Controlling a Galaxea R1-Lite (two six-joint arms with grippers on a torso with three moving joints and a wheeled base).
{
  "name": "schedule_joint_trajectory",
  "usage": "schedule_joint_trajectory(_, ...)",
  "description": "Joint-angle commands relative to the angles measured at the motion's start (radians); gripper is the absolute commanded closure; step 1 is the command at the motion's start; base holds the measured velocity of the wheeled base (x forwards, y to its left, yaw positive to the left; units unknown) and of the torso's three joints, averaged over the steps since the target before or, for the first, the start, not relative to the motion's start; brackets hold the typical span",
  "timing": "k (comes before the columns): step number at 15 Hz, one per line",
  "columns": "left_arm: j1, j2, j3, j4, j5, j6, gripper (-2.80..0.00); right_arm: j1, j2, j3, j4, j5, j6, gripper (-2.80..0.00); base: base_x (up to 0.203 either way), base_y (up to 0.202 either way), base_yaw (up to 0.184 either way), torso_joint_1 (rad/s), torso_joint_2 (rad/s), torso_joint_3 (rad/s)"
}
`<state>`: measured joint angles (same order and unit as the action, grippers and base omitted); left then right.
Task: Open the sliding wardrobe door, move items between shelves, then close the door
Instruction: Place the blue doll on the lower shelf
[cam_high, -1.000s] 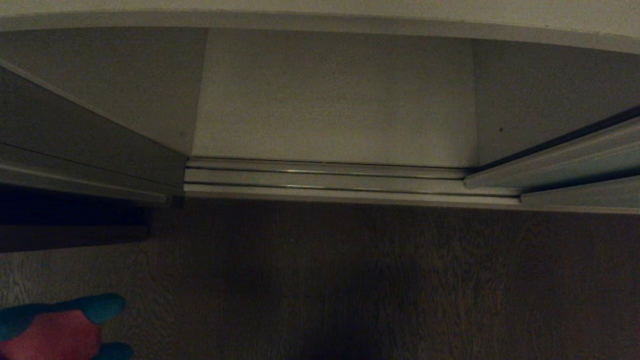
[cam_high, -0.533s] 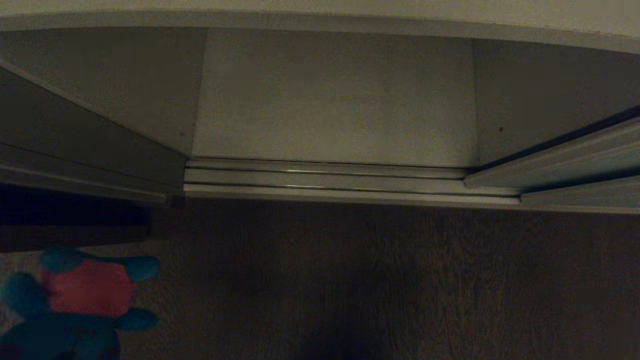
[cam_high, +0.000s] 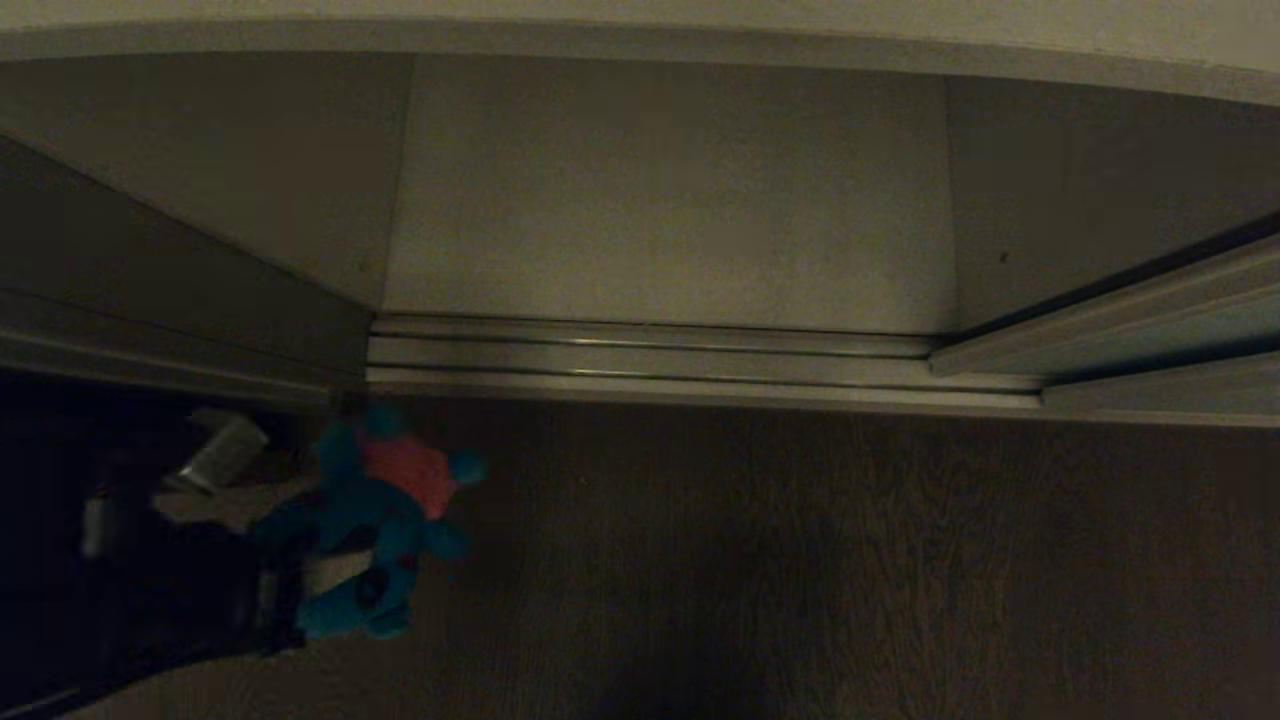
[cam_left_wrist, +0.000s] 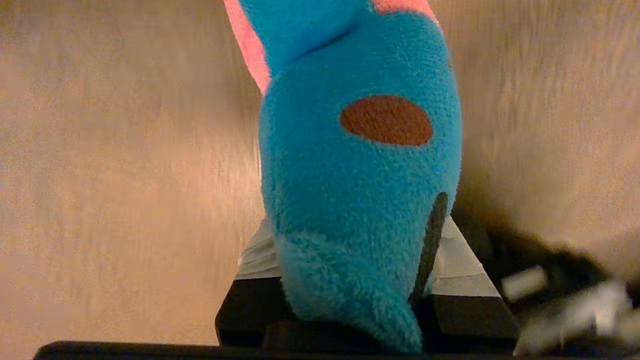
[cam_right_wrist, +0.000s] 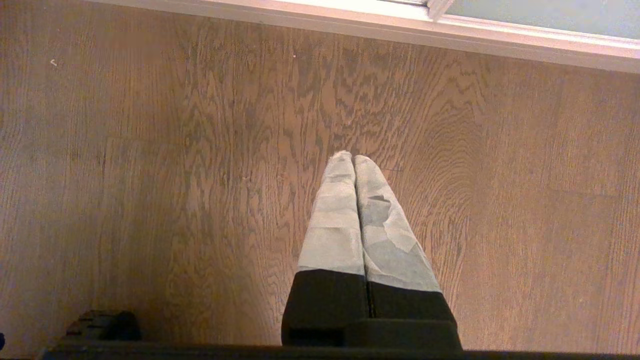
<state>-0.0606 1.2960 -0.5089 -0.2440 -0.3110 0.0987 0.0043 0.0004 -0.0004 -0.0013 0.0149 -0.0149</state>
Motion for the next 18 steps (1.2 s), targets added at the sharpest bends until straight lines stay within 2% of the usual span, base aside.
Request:
schedule_joint_trajectory(1,-0.015,0.235,-0.086,-0.14,-0.005,-0.019,0.0,0.0,-0.005,-0.001,0.0,0.0,0.0,0.0,0.0,0.0,0.0,0.0,0.0,0.0)
schedule_joint_trajectory(3,-0.029,0.336,-0.204,-0.265,0.006,-0.087,0.0,0.0,-0.004,-0.001,0.0,0.0,0.0,0.0,0.0,0.0,0.0,0.0,0.0,0.0)
schedule_joint_trajectory(7,-0.081,0.481,-0.381,-0.427,0.056,-0.233,0.0,0.0,-0.003,0.0,-0.001,0.0,0.0,0.0,0.0,0.0,0.0,0.0,0.0,0.0)
schedule_joint_trajectory(11,-0.109,0.667,-0.549,-0.601,0.16,-0.25,0.0,0.0,-0.003,-0.001,0.0,0.0,0.0,0.0,0.0,0.0,0.0,0.0,0.0,0.0)
schedule_joint_trajectory(14,-0.113,0.801,-0.701,-0.706,0.221,-0.247,0.0,0.0,-0.004,-0.001,0.0,0.0,0.0,0.0,0.0,0.0,0.0,0.0,0.0,0.0)
schedule_joint_trajectory(18,-0.115,0.919,-0.847,-0.825,0.297,-0.245,0.0,0.0,-0.004,-0.001,0.0,0.0,0.0,0.0,0.0,0.0,0.0,0.0,0.0,0.0)
